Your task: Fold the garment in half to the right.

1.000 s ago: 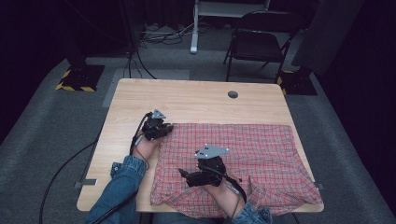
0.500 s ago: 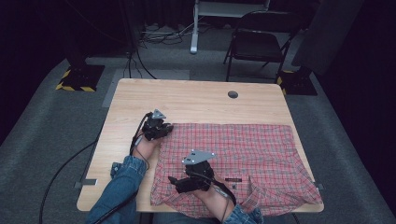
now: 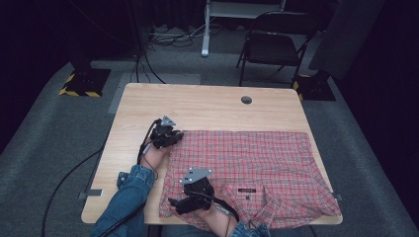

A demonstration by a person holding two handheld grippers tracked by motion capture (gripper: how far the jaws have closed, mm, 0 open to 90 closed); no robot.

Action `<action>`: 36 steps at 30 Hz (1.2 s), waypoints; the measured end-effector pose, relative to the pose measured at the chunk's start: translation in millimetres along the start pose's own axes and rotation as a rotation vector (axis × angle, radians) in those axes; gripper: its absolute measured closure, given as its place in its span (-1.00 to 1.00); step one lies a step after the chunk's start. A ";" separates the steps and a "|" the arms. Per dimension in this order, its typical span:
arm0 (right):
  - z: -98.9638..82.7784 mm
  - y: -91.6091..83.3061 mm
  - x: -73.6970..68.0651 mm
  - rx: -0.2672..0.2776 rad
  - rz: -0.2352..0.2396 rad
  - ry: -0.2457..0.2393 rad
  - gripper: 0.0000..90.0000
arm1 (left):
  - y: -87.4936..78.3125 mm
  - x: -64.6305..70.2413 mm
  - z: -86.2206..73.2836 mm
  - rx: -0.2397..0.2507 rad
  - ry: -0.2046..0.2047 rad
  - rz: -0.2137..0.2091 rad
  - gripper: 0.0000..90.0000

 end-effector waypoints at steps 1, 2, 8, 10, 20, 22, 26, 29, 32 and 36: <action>-0.6 2.0 -1.6 -0.002 0.004 -0.005 -0.68 | 0.0 0.1 0.0 0.001 -0.001 0.000 0.68; -1.2 3.5 -2.9 -0.005 0.007 -0.010 -0.68 | 0.0 0.2 0.0 0.000 0.000 0.001 0.67; -5.7 12.9 -11.4 -0.024 0.028 -0.037 -0.68 | -0.2 1.0 -0.2 0.000 0.002 0.004 0.66; -7.9 16.4 -13.4 -0.035 0.036 -0.047 -0.68 | -0.3 1.0 -0.2 -0.001 0.001 0.004 0.66; -20.4 30.4 -18.4 -0.110 0.006 -0.139 -0.54 | -0.4 1.6 -0.3 0.000 0.002 0.006 0.65; -20.2 29.8 -18.0 -0.109 0.007 -0.143 -0.43 | -0.4 1.6 -0.3 0.000 0.003 0.006 0.65; -19.7 27.7 -14.3 -0.090 0.008 -0.175 0.03 | -0.8 2.2 -0.6 -0.002 0.006 0.008 0.65; -18.4 24.9 -8.2 -0.085 -0.002 -0.162 0.43 | -1.2 3.4 -0.7 -0.005 0.017 0.008 0.67; -17.6 24.2 -4.4 -0.081 -0.008 -0.145 0.60 | -1.5 3.7 -0.9 -0.005 0.022 0.000 0.73; -16.8 23.9 -5.3 -0.082 -0.031 -0.161 0.70 | -2.3 4.1 -0.9 -0.004 0.026 -0.003 0.79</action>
Point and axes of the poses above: each handheld gripper's, and its own axes: y roughly forward along the jaws, z roughly out of its top, x roughly to its right, the point moved 4 cm from there along y, roughly forward along the jaws, and after that the axes turned 8 degrees about y, right-handed, at the moved point
